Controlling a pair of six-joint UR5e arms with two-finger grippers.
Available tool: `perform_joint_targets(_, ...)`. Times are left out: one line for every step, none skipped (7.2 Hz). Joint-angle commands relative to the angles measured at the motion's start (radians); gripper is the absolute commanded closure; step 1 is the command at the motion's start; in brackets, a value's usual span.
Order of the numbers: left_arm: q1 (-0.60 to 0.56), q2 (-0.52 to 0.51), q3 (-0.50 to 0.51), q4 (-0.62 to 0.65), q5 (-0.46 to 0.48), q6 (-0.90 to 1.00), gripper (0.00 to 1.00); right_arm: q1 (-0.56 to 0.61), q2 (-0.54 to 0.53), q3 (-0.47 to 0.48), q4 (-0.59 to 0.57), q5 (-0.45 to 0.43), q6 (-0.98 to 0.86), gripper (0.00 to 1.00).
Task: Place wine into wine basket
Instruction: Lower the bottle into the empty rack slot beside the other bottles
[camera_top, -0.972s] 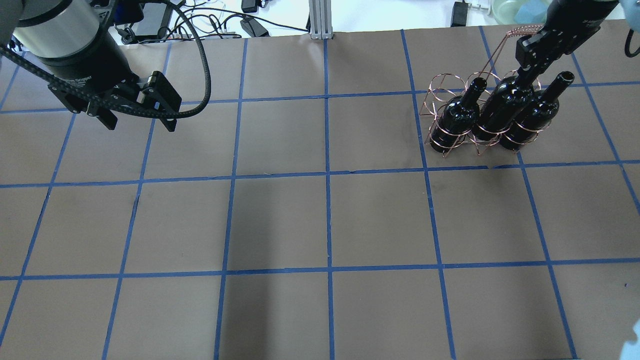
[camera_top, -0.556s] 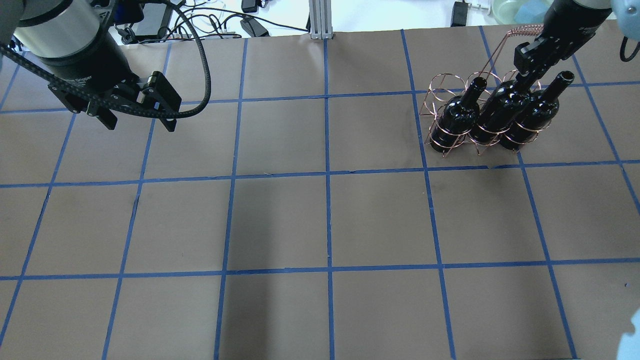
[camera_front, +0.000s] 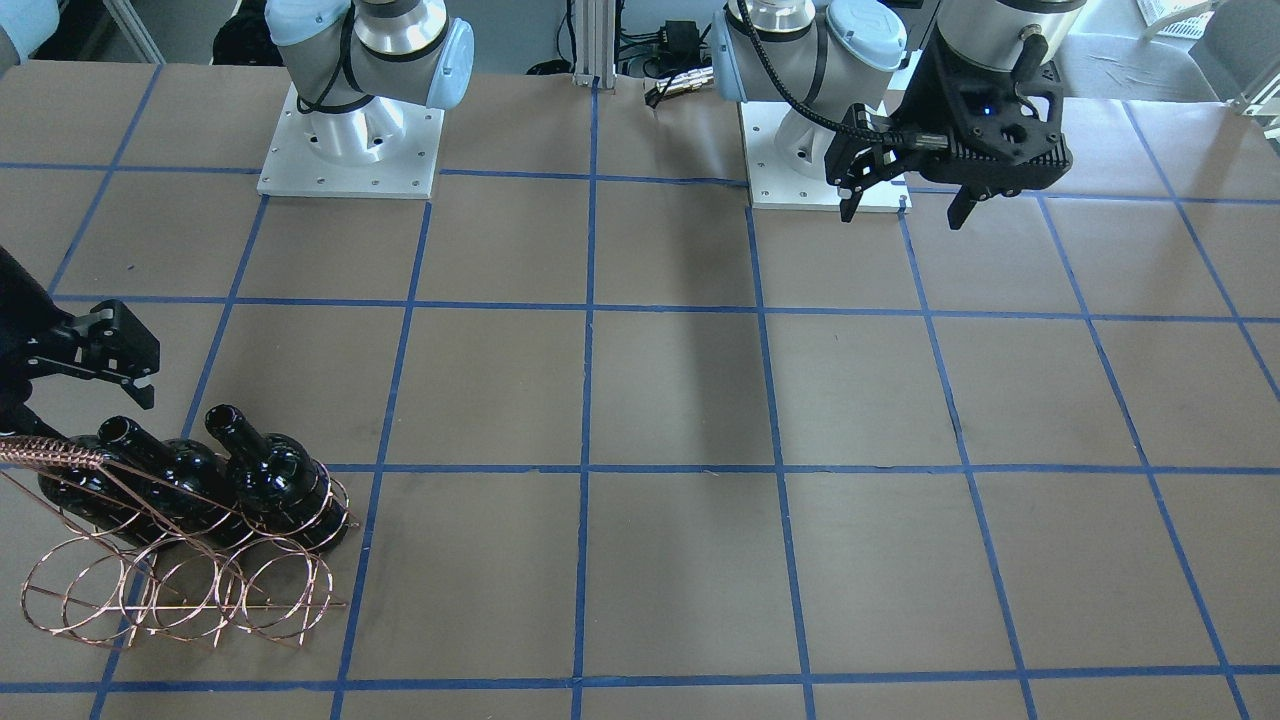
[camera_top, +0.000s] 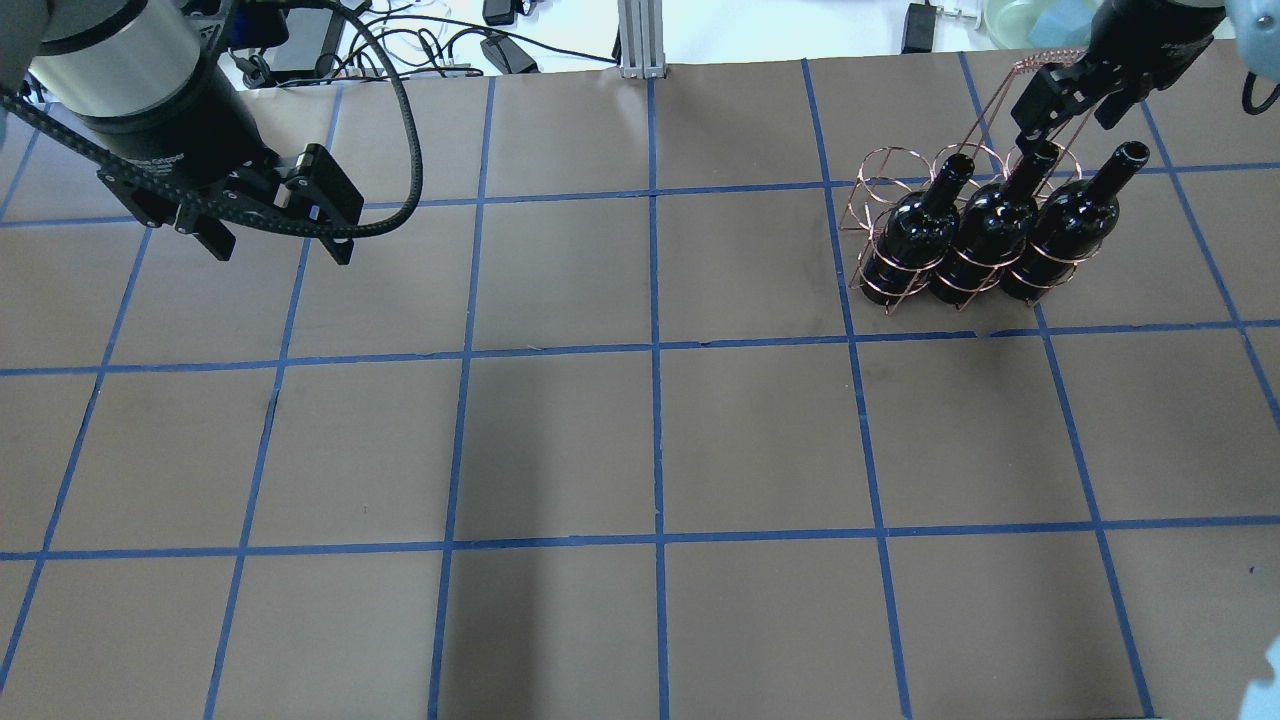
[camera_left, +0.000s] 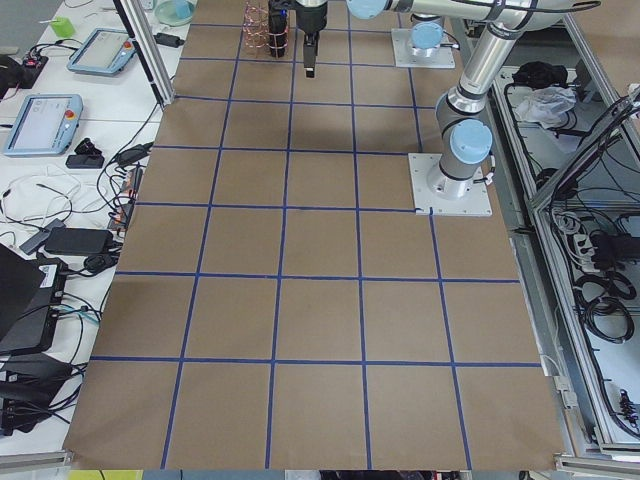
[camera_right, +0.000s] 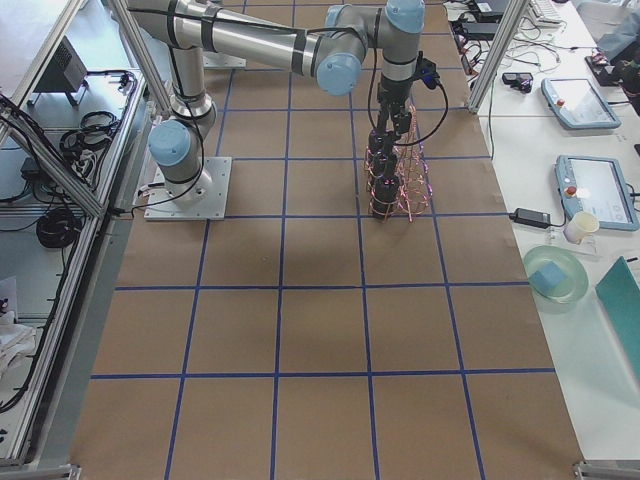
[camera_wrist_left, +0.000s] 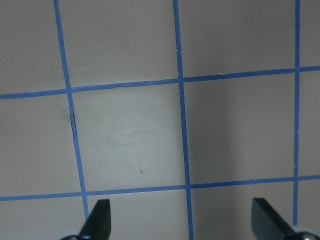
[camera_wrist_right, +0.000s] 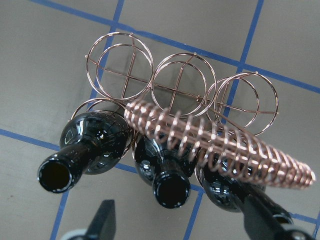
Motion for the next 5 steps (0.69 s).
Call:
perform_joint_targets(0.000, 0.008, -0.010, 0.000, 0.000, -0.010, 0.00, 0.047, -0.072, 0.000, 0.005, 0.009, 0.199, 0.00)
perform_joint_targets(0.000, 0.006, -0.012, 0.003, -0.008, -0.018, 0.00, 0.131, -0.099, 0.000, 0.003, -0.009, 0.293, 0.00)
perform_joint_targets(-0.002, 0.008, -0.012, 0.008, -0.008, 0.000, 0.00, 0.204, -0.146, 0.002, 0.032, -0.015, 0.441, 0.00)
perform_joint_targets(-0.002, 0.011, -0.012, 0.009, -0.011, 0.002, 0.00, 0.251, -0.180, 0.014, 0.087, -0.015, 0.561, 0.00)
perform_joint_targets(-0.002, 0.011, -0.013, 0.008, -0.011, 0.005, 0.00, 0.275, -0.221, 0.040, 0.098, -0.022, 0.618, 0.04)
